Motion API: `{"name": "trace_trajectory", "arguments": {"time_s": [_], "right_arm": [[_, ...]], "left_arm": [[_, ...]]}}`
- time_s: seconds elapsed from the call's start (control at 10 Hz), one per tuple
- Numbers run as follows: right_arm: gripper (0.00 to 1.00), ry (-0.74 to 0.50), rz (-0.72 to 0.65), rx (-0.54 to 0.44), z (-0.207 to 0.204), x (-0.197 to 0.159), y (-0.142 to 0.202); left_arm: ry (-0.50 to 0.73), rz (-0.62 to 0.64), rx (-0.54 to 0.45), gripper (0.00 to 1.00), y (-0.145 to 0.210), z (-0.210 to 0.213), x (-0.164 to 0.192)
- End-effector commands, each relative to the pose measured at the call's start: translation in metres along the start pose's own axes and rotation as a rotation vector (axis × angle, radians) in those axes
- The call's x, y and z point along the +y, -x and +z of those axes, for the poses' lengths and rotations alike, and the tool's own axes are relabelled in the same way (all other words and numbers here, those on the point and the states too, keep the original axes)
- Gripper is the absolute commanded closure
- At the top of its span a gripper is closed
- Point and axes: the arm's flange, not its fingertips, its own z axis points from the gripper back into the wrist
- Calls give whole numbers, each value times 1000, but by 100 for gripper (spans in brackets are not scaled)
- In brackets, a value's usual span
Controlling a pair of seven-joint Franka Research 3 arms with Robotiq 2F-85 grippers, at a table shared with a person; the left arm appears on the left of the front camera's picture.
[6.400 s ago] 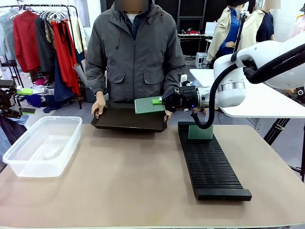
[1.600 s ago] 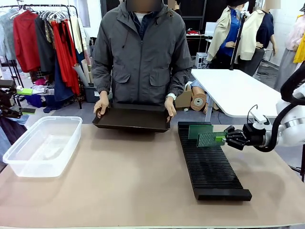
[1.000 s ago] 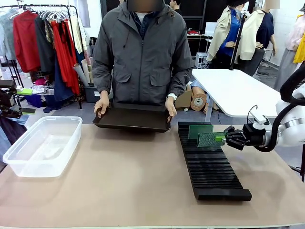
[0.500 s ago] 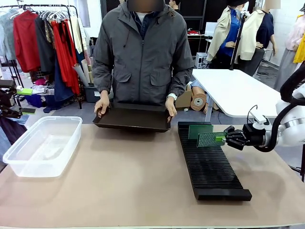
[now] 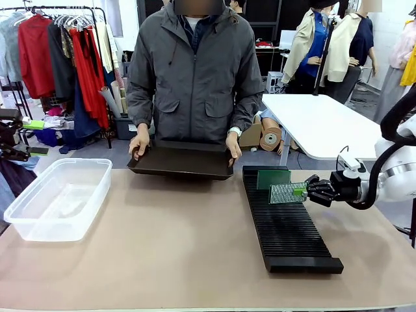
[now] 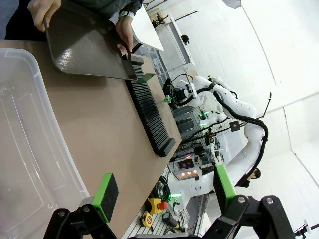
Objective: Sort PCBs into racks and boxes based on the side picked up.
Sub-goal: If the short side of the Blank PCB is picked up, insert it into the PCB Rack ; if the long side is picked up, place it in the Organizing box.
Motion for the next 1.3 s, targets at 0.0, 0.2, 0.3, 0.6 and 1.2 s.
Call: {"name": "trace_trajectory", "arguments": {"time_s": [0.0,0.2,0.3,0.6,1.2], "right_arm": [[100,22,-64,16,-2,-2,2],[100,38,-88,24,0,0,9],[100,42,-105,23,1,1,12],[100,51,-128,24,-1,-1,15],[100,76,-150,17,-4,-2,18]], "left_arm": [[-2,9,0,0,0,1,-2],[-2,9,0,0,0,1,-2],[-2,9,0,0,0,1,-2],[-2,9,0,0,0,1,-2],[-2,9,0,0,0,1,-2]]}}
